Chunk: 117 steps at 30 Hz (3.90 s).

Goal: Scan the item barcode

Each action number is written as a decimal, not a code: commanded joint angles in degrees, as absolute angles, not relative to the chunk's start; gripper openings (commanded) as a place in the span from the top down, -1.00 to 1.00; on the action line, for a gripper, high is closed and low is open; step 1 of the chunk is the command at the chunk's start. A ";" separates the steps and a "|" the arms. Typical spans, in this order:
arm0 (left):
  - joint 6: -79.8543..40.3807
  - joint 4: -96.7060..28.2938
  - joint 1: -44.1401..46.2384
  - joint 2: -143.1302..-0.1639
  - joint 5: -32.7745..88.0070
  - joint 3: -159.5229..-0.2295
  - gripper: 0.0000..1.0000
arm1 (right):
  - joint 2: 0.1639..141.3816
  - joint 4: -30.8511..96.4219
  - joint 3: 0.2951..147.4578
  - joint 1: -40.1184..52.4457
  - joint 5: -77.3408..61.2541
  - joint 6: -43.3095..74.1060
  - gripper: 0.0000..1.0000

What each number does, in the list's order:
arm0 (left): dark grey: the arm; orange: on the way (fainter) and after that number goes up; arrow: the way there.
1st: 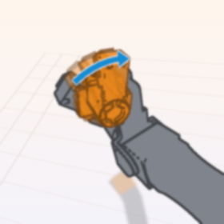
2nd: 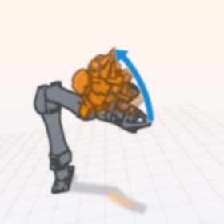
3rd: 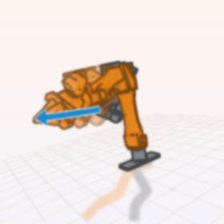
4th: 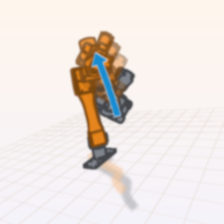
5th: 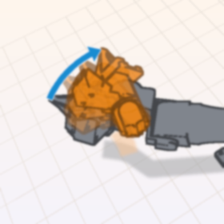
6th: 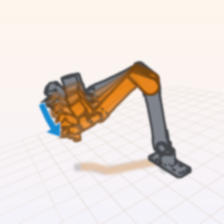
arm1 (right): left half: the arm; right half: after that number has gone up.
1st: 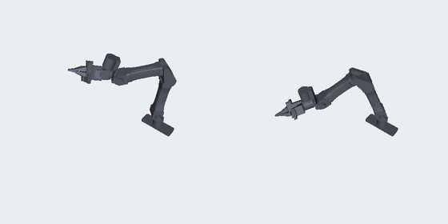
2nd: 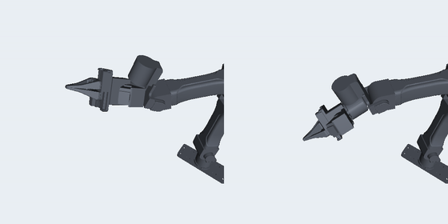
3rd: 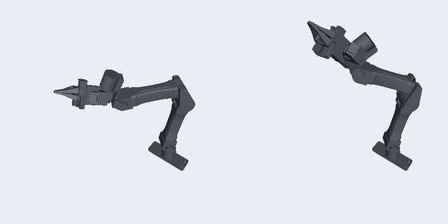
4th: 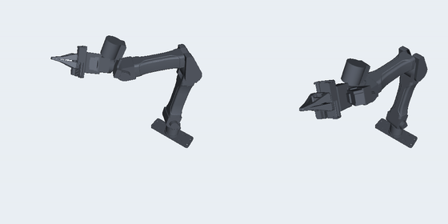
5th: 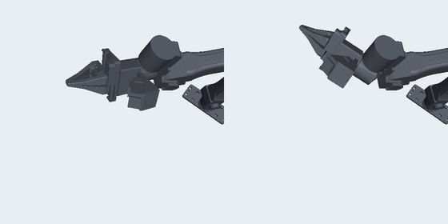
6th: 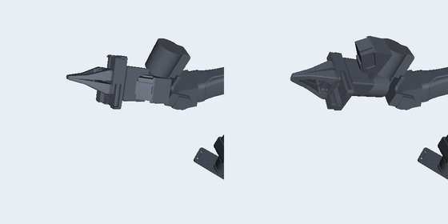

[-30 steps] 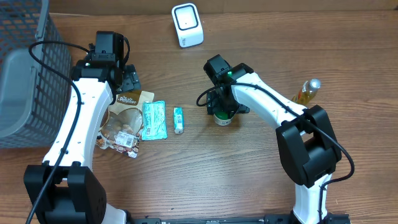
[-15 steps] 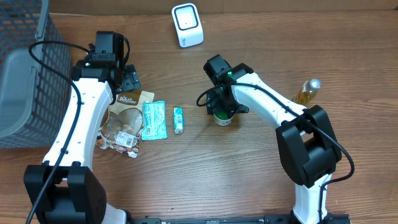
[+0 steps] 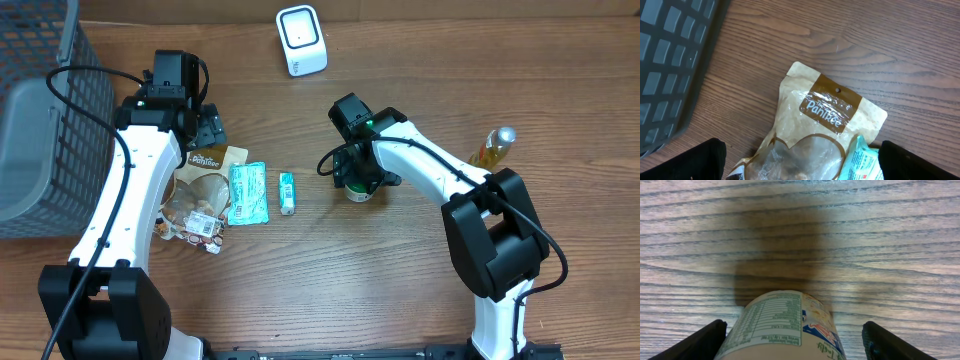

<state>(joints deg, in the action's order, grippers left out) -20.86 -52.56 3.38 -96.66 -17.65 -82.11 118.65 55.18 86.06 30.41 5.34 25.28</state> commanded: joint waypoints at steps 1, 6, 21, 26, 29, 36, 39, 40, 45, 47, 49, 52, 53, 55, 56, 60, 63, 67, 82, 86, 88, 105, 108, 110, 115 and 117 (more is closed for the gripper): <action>-20.80 -52.47 3.88 -97.23 -18.39 -82.30 -0.99 | 119.07 55.27 85.60 30.13 6.00 25.19 -0.67; -20.80 -52.47 3.88 -97.23 -18.39 -82.30 -1.00 | 119.07 57.12 87.20 30.13 5.98 25.19 -0.67; -20.80 -52.47 3.88 -97.23 -18.41 -82.30 -0.99 | 119.04 57.43 87.83 30.11 5.96 25.21 -0.38; -20.80 -52.45 3.88 -97.23 -18.39 -82.32 -0.99 | 119.00 57.47 87.85 29.78 5.91 25.23 -0.37; -20.80 -52.47 3.88 -97.23 -18.39 -82.30 -1.00 | 119.00 57.54 87.85 29.52 5.91 25.23 -0.47; -20.80 -52.47 3.88 -97.23 -18.39 -82.30 -0.99 | 119.00 58.96 89.69 28.75 5.96 25.12 -0.55; -20.80 -52.45 3.88 -97.23 -18.39 -82.30 -0.99 | 119.00 60.60 91.15 28.75 5.72 23.64 -0.54; -20.80 -52.47 3.88 -97.23 -18.39 -82.30 -0.99 | 119.00 60.88 91.33 28.75 5.65 22.59 -0.53; -20.80 -52.47 3.88 -97.23 -18.39 -82.30 -0.99 | 119.00 62.52 91.33 28.75 5.06 20.73 -0.34; -20.80 -52.47 3.88 -97.23 -18.39 -82.30 -0.99 | 119.00 62.46 91.33 28.75 5.06 21.04 -0.30; -20.80 -52.45 3.88 -97.23 -18.39 -82.30 -0.99 | 119.00 62.13 91.31 28.73 5.06 22.74 -0.19; -20.80 -52.47 3.88 -97.23 -18.41 -82.30 -0.99 | 119.00 62.08 91.31 28.73 4.54 27.92 -0.05; -20.80 -52.45 3.88 -97.23 -18.39 -82.30 -0.99 | 119.00 62.04 91.31 28.73 3.77 29.63 -0.05; -20.80 -52.47 3.88 -97.23 -18.39 -82.30 -0.99 | 119.00 61.58 91.31 28.75 2.33 31.92 -0.04; -20.80 -52.47 3.88 -97.23 -18.41 -82.30 -0.99 | 119.00 61.12 91.31 28.75 1.15 33.21 -0.04; -20.80 -52.45 3.88 -97.23 -18.39 -82.32 -0.99 | 119.00 59.68 91.31 28.75 -1.56 34.48 -0.26; -20.80 -52.47 3.88 -97.23 -18.39 -82.30 -0.99 | 119.00 59.35 91.31 28.73 -0.23 32.84 -0.53; -20.80 -52.47 3.88 -97.23 -18.39 -82.30 -0.99 | 119.00 59.27 91.11 28.75 -0.08 23.46 -0.61; -20.80 -52.47 3.88 -97.23 -18.39 -82.30 -0.99 | 119.09 57.91 88.95 28.86 1.61 22.15 -0.61; -20.80 -52.47 3.88 -97.23 -18.39 -82.30 -1.00 | 119.09 57.23 88.31 28.86 1.63 22.15 -0.61; -20.80 -52.47 3.88 -97.23 -18.39 -82.30 -0.99 | 119.09 57.12 87.90 28.86 1.63 22.15 -0.60; -20.80 -52.47 3.88 -97.23 -18.41 -82.30 -0.99 | 119.09 57.74 87.33 28.97 1.58 22.22 -0.44; -20.80 -52.47 3.88 -97.23 -18.39 -82.30 -0.99 | 119.07 57.76 87.33 28.95 1.58 22.24 -0.35; -20.80 -52.47 3.88 -97.23 -18.39 -82.30 -0.98 | 118.93 58.43 87.96 28.82 0.69 22.68 -0.34; -20.80 -52.47 3.77 -97.23 -18.39 -82.30 -0.99 | 117.60 64.16 93.56 26.61 -2.96 22.70 -0.13; -20.80 -52.47 3.77 -97.23 -18.41 -82.30 -0.99 | 116.36 66.50 95.96 25.28 -5.04 22.70 -0.12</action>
<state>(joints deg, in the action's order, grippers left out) -20.86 -52.56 3.38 -96.66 -17.65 -82.11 118.74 65.49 91.09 27.49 -1.85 22.48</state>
